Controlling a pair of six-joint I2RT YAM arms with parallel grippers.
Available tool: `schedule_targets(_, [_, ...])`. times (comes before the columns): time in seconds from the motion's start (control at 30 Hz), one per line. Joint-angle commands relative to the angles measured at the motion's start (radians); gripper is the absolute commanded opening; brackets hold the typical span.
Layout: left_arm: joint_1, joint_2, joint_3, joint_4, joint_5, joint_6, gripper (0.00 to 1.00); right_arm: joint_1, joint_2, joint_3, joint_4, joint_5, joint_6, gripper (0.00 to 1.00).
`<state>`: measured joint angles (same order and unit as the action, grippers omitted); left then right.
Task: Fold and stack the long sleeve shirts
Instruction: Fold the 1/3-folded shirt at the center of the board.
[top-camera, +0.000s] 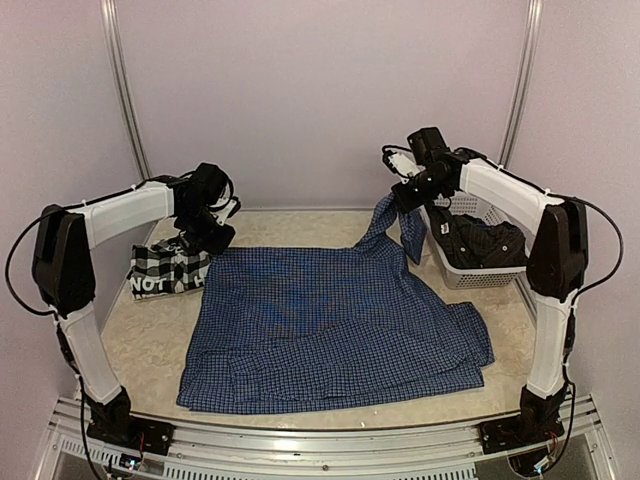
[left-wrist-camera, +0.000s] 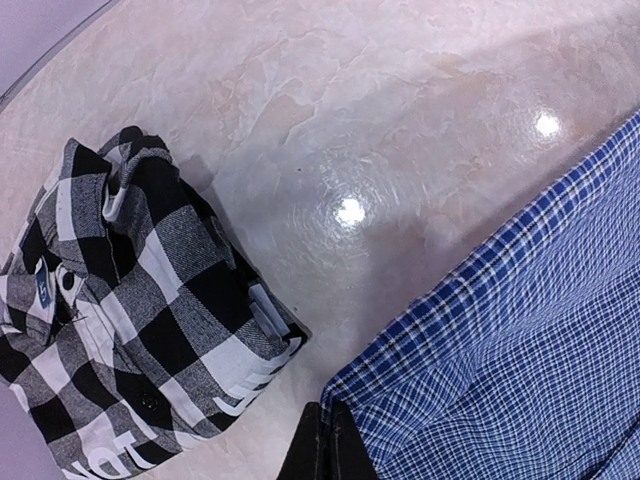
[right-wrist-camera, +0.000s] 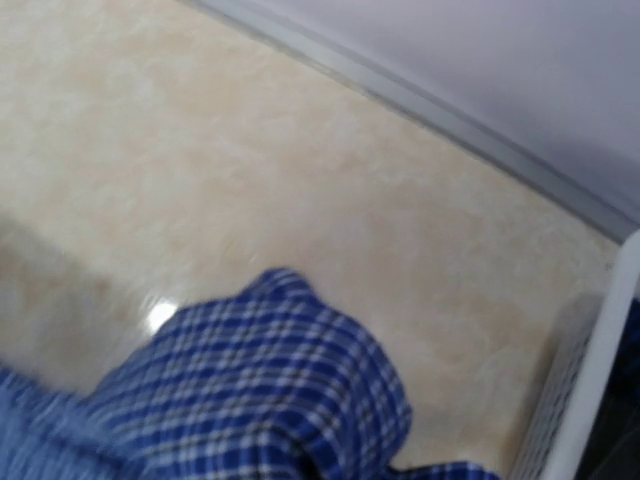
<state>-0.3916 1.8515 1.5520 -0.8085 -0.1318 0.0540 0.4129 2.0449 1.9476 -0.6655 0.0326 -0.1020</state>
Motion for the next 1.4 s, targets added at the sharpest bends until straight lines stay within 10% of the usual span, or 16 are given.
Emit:
schedule_targets(0.0, [-0.031,-0.054,-0.033,-0.015,-0.068,-0.019,0.00,0.053,-0.096,0.015,-0.193,0.099,0.059,0.00])
schedule_targets(1.37, [-0.315,-0.380,-0.401,0.001,-0.021,-0.027,0.00,0.354,-0.690,-0.662,-0.698,0.040,0.679,0.00])
